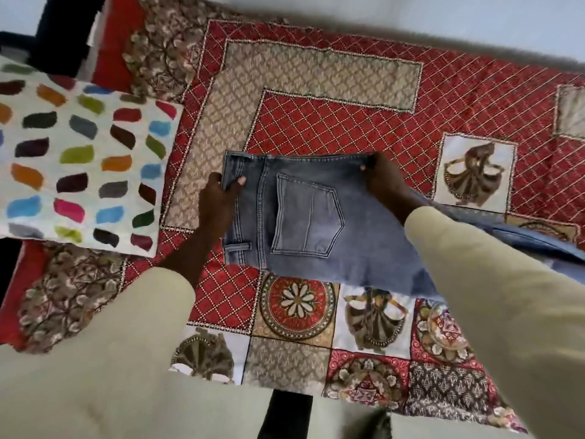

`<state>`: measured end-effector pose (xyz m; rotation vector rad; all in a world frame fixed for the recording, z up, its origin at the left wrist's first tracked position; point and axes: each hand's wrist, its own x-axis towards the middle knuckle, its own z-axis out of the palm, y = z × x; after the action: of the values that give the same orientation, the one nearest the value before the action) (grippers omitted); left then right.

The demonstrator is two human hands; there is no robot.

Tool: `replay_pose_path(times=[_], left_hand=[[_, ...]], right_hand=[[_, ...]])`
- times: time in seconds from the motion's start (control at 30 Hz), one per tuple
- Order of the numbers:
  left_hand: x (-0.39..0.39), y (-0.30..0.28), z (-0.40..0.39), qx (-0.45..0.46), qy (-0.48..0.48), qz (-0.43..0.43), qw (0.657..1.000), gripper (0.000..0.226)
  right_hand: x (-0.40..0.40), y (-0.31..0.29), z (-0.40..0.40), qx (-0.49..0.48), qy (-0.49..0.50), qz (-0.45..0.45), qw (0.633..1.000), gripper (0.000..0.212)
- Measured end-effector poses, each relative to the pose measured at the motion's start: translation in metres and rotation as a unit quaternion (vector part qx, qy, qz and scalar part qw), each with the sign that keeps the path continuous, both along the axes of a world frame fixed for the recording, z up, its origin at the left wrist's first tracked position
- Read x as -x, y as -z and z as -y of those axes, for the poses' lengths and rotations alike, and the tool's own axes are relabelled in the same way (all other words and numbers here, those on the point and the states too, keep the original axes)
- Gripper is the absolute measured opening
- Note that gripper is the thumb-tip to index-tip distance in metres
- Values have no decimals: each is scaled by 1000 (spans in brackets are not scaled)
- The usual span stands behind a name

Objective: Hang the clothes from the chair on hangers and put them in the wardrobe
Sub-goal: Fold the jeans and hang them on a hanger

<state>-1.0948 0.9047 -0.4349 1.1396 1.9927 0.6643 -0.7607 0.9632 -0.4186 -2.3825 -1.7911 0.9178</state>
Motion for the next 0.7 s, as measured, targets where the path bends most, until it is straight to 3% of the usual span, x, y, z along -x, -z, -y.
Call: replay_pose_path(times=[0.1,0.2,0.27,0.37,0.43,0.5,0.57,0.63,0.7], left_hand=[[20,35,-20,30,46,-88,995,56],[38,61,-30,60,79,-155,983,65],[36,69,-35,83,101,-201,971,69],[25,66,-35,94,90,-271,954,68],[16,60,-30,32,48,-326,944,59],[-6,51,-19,-98,25,-335,937,52],[-48,48,7,-177,131,-303,927,51],[-79,55,37,-133,303,-304,894,53],[-83,68,51,-55,366,-335,866,55]], right_hand=[[31,35,19,-82,-69,104,989,46],[65,67,52,-143,-214,83,963,47],[74,84,67,-120,-261,60,956,47],[78,99,73,-71,-248,75,963,52],[82,102,72,-48,-247,90,964,53],[91,102,70,-34,-244,94,965,54],[94,99,71,-13,-233,92,968,55],[95,99,75,-6,-234,89,968,56],[90,96,79,-5,-243,65,968,59]])
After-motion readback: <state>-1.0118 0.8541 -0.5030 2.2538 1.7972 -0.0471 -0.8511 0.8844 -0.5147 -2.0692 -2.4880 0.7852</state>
